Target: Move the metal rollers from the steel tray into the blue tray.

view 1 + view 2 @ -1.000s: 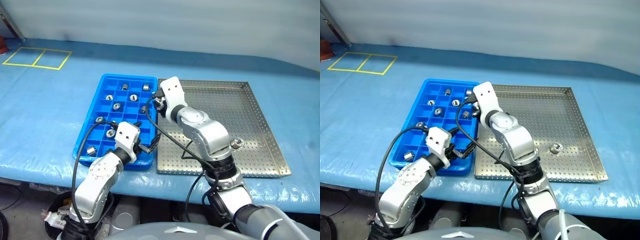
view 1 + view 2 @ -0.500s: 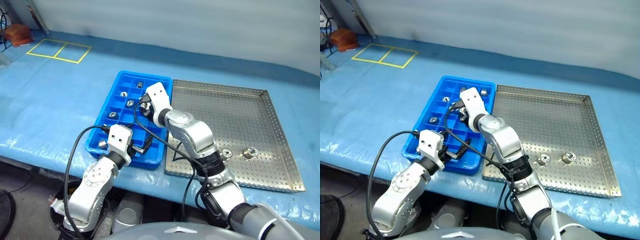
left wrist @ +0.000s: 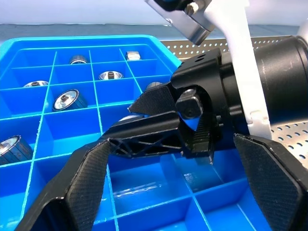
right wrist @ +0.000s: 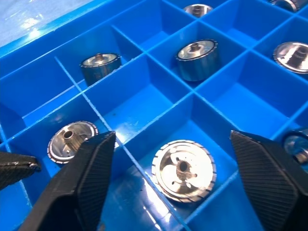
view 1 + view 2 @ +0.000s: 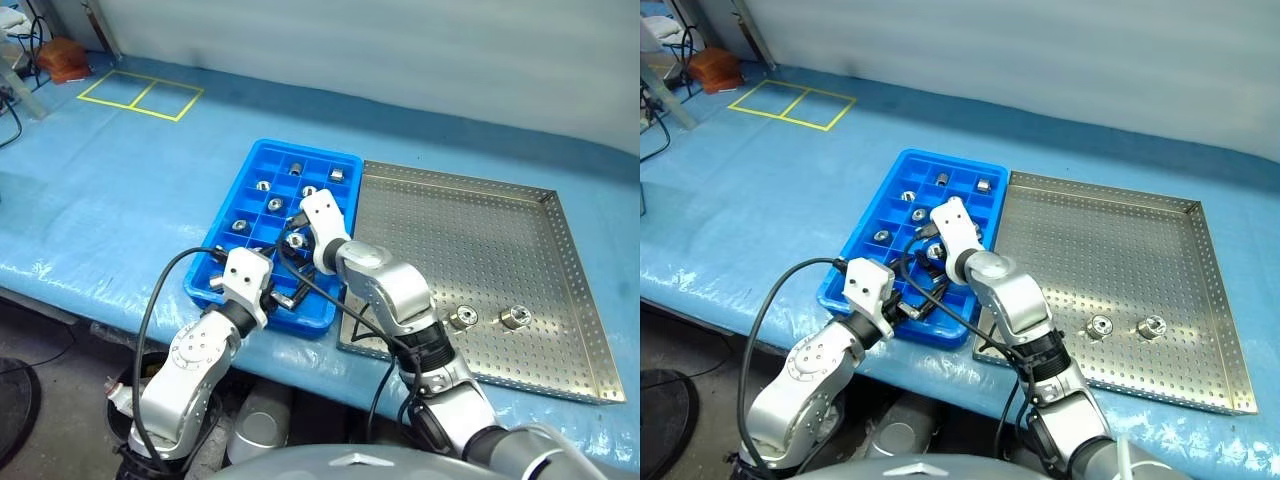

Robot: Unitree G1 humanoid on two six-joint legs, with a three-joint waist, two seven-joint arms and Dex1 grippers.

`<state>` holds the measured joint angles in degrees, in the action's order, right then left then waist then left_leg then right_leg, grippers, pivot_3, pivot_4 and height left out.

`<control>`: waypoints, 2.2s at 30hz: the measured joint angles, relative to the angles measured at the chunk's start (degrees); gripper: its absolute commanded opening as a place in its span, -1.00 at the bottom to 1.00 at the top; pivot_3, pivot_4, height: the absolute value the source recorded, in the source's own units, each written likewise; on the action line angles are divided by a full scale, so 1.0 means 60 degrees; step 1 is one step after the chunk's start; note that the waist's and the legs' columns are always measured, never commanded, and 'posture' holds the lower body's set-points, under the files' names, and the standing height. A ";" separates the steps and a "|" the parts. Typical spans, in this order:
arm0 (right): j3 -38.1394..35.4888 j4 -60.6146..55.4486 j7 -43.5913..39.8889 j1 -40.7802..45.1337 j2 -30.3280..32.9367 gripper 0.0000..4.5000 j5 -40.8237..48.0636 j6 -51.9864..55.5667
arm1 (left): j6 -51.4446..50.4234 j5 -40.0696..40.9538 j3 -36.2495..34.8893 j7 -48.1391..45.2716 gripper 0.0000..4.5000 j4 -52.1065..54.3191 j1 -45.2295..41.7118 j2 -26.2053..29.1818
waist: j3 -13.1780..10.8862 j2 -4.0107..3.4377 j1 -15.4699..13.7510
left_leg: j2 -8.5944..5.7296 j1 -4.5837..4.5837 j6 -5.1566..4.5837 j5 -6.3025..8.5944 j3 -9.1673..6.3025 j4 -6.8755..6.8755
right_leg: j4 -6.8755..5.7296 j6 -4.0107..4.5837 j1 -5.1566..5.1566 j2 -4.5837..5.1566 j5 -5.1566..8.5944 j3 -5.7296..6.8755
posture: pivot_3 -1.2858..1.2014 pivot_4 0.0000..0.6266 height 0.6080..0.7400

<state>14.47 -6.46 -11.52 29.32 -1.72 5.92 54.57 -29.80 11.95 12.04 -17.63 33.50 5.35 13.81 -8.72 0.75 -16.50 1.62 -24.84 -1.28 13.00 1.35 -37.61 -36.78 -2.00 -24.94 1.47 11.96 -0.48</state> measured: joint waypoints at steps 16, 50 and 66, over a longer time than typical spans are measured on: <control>-0.3325 -0.4308 0.1723 -0.1763 0.1184 0.99 -0.0453 0.2044 | 0.0143 0.0070 0.1013 -0.1519 1.00 -0.1427 -0.1398 -0.0004 | 0.0003 -0.0004 0.1803 | -0.0010 -0.0037 -0.0005 -0.0007 -0.0013 -0.0019 | -0.0012 -0.0004 -0.0020 -0.0005 -0.0010 -0.0013 | 0.13 -0.52 1.00; -0.5870 -0.1586 0.5075 -0.2675 -0.0674 0.72 -0.0762 -0.0277 | 0.0773 -0.0107 0.2056 -0.2229 1.00 -0.1760 -0.1757 -0.0057 | 0.0000 -0.0028 0.2623 | 0.0000 0.0057 -0.0020 -0.0013 -0.0016 -0.0022 | -0.0020 -0.0027 0.0049 -0.0012 -0.0020 -0.0074 | 0.12 -0.52 1.00; -0.4504 -0.1839 0.4561 -0.2542 -0.0425 -0.23 -0.0500 0.0046 | 0.0902 -0.0088 0.1850 -0.1824 1.00 -0.1754 -0.1578 -0.0126 | -0.0001 -0.0035 0.2600 | -0.0002 0.0058 -0.0022 -0.0014 -0.0017 -0.0021 | -0.0022 -0.0031 0.0047 -0.0015 -0.0022 -0.0077 | 0.20 -0.52 1.00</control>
<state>-12.55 -17.49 15.84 14.07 -4.26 2.92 54.85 -24.39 11.42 23.14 -28.57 22.97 -4.12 13.05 -8.73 0.53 -0.90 1.61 -24.49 -1.41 12.91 1.24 -37.74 -36.91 -2.19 -24.66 1.38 11.83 -0.95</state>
